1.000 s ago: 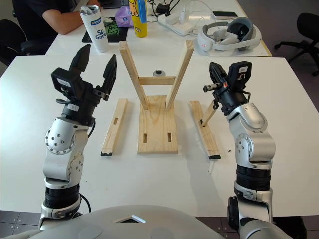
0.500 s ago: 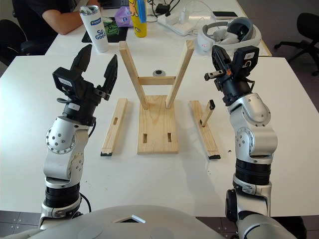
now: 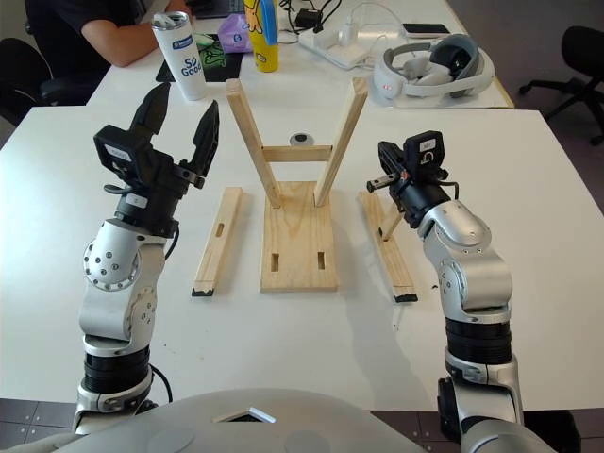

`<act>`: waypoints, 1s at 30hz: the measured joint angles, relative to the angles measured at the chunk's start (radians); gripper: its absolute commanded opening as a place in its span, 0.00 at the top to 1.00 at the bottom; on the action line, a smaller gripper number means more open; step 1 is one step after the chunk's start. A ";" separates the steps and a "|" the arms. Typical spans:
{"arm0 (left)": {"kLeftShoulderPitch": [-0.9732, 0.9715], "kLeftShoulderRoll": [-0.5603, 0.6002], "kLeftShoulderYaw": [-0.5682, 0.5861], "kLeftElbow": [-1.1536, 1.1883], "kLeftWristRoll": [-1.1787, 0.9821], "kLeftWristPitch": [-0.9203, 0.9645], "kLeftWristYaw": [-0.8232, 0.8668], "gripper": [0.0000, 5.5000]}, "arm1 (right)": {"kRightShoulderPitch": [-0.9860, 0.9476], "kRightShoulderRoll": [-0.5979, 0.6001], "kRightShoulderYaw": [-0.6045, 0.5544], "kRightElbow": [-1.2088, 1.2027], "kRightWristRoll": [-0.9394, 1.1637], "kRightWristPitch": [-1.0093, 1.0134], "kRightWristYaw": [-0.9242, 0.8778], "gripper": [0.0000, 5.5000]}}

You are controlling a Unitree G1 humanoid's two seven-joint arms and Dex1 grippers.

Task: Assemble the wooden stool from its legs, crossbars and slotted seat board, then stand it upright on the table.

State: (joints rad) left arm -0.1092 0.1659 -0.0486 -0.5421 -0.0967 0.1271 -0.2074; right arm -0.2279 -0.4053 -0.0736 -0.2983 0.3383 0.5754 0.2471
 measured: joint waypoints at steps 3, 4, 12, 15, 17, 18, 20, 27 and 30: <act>-0.001 0.000 0.000 0.000 0.000 0.000 0.001 0.44 | -0.006 0.000 -0.004 0.008 -0.014 0.000 -0.005 1.00; -0.003 0.000 0.001 0.000 0.000 0.000 0.001 0.44 | -0.007 0.000 -0.007 0.011 -0.015 0.000 -0.005 1.00; -0.004 0.000 0.001 0.007 0.000 -0.003 0.001 0.44 | -0.008 0.074 -0.079 0.012 0.025 -0.060 -0.011 1.00; -0.004 -0.001 0.000 0.007 0.000 -0.006 0.002 0.44 | -0.033 0.087 -0.111 -0.001 0.034 -0.089 -0.012 1.00; -0.003 -0.002 0.000 0.007 0.000 -0.007 0.003 0.44 | -0.057 0.088 -0.117 -0.012 0.044 -0.089 -0.018 1.00; -0.003 -0.002 0.000 0.007 0.001 -0.007 0.003 0.44 | -0.072 0.090 -0.118 -0.017 0.047 -0.088 -0.021 1.00; -0.001 -0.003 -0.001 0.007 0.001 -0.008 0.006 0.44 | -0.091 0.093 -0.120 -0.027 0.061 -0.088 -0.028 1.00; 0.006 -0.003 0.000 0.003 0.002 -0.009 0.011 0.44 | -0.158 0.085 -0.124 -0.099 0.047 -0.139 -0.032 1.00; 0.006 -0.003 0.000 0.003 0.002 -0.009 0.011 0.44 | -0.159 0.074 -0.124 -0.127 0.023 -0.155 -0.037 1.00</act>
State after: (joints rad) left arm -0.1027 0.1629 -0.0490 -0.5394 -0.0950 0.1176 -0.1968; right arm -0.3870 -0.3315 -0.1976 -0.4252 0.3616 0.4204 0.2102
